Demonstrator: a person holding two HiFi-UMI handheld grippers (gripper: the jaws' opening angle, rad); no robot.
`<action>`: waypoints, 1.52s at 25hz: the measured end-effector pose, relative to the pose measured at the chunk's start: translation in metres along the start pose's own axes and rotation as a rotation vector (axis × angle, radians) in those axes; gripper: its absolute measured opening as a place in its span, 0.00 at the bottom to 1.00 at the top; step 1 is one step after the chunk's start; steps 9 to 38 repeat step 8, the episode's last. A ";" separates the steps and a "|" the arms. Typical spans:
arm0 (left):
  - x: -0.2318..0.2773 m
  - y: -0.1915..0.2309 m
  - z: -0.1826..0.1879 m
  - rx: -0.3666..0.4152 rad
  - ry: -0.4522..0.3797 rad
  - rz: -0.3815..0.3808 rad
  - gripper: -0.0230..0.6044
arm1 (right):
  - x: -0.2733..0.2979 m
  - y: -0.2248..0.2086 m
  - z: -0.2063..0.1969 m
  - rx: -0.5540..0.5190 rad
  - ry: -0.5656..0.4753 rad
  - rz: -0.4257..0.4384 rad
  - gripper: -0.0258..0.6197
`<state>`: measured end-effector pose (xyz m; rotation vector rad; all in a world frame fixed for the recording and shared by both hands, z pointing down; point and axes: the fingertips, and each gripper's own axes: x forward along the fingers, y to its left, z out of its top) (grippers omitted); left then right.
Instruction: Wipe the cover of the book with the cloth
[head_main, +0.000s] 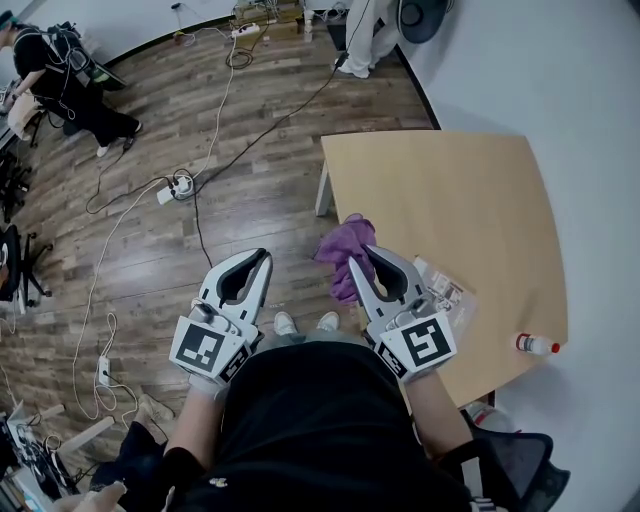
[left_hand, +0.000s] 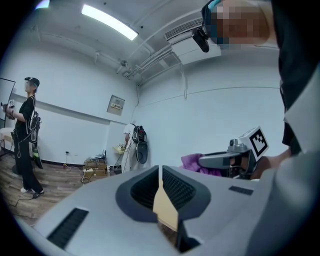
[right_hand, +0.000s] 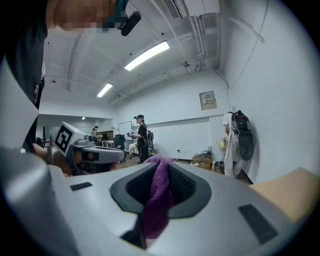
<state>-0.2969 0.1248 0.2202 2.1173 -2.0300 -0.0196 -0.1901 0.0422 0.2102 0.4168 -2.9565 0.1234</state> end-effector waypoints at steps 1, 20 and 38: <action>0.000 0.001 0.000 -0.002 0.000 -0.004 0.07 | 0.000 0.000 0.000 0.000 0.002 -0.003 0.15; 0.004 0.004 0.001 -0.007 0.005 -0.014 0.07 | 0.002 0.000 0.000 -0.002 0.007 -0.015 0.15; 0.004 0.004 0.001 -0.007 0.005 -0.014 0.07 | 0.002 0.000 0.000 -0.002 0.007 -0.015 0.15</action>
